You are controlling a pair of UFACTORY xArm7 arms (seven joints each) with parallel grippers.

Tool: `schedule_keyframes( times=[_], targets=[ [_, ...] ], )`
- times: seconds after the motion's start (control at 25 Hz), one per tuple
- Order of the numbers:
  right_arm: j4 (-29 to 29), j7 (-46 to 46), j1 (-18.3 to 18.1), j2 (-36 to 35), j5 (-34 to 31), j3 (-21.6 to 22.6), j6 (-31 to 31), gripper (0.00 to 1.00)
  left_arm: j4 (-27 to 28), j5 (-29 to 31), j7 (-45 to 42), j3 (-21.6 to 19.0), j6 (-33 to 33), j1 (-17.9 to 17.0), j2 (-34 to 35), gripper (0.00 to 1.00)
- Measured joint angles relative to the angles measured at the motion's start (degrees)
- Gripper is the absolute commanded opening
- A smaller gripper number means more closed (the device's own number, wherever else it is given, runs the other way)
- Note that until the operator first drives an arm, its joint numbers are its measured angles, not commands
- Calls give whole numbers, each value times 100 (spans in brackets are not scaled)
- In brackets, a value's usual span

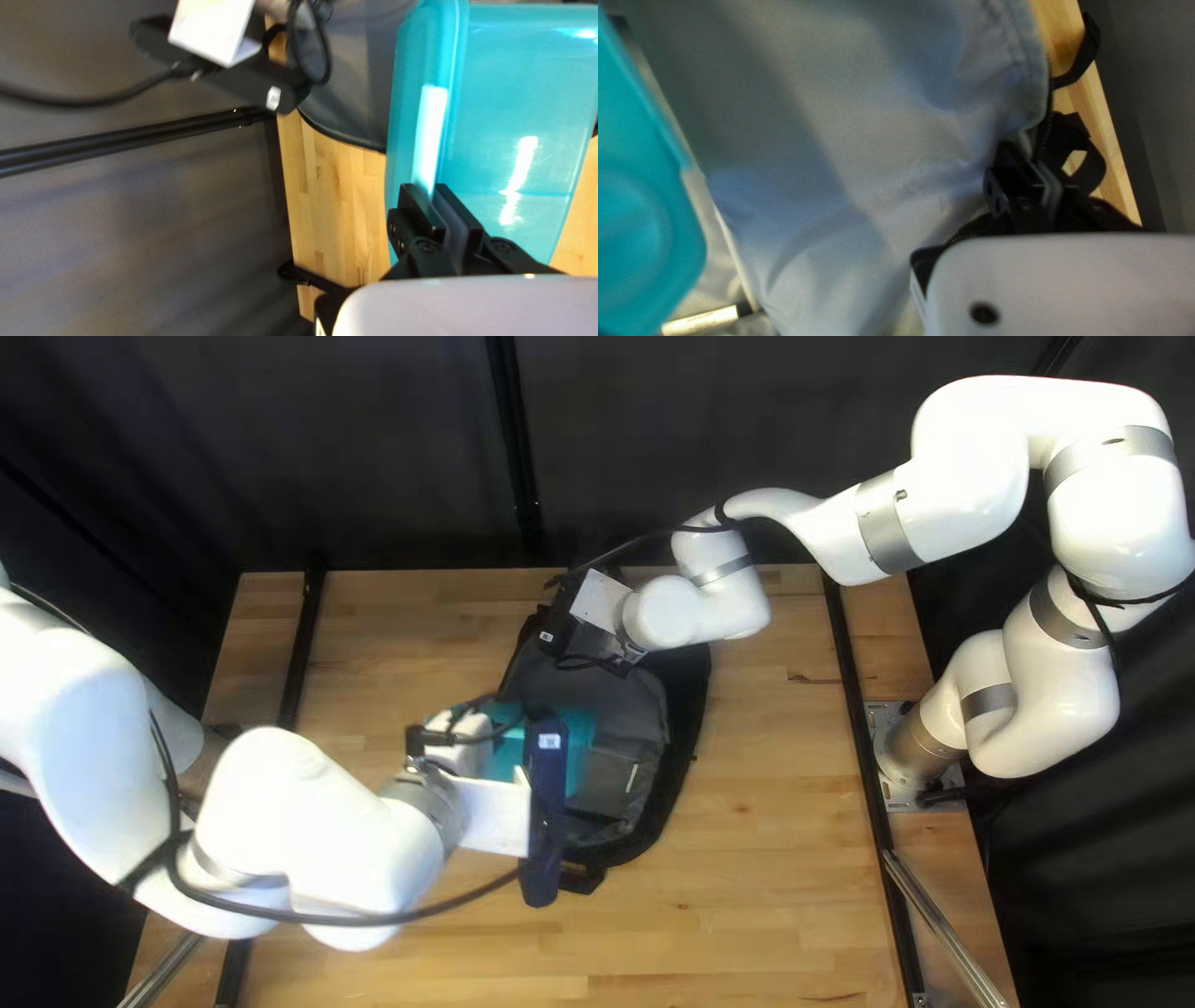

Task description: Remove a lunch box from a kids backpack

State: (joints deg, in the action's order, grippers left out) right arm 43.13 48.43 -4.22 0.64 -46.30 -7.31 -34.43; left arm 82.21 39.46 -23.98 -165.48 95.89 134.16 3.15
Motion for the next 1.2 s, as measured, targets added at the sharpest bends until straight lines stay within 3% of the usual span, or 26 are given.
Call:
schedule_keyframes(
  times=[0.36, 0.6, 0.8, 1.2],
  targets=[
    [-369, 180, -51, 386, -173, -29, -104, 0, 4, -83, -109, -156, 756, -170, -247, 0],
    [-569, 343, -49, 593, -267, 7, -203, 0, -292, -115, -122, -148, 1106, -161, -652, 0],
    [-762, 461, -2, 795, -291, 81, -293, 0, -1124, 83, 82, 13, 1001, -17, -1261, 0],
    [-1161, 669, 94, 1000, -261, 198, -311, 0, -3438, 1068, 10, 460, 489, 454, -2445, 0]
  ],
)
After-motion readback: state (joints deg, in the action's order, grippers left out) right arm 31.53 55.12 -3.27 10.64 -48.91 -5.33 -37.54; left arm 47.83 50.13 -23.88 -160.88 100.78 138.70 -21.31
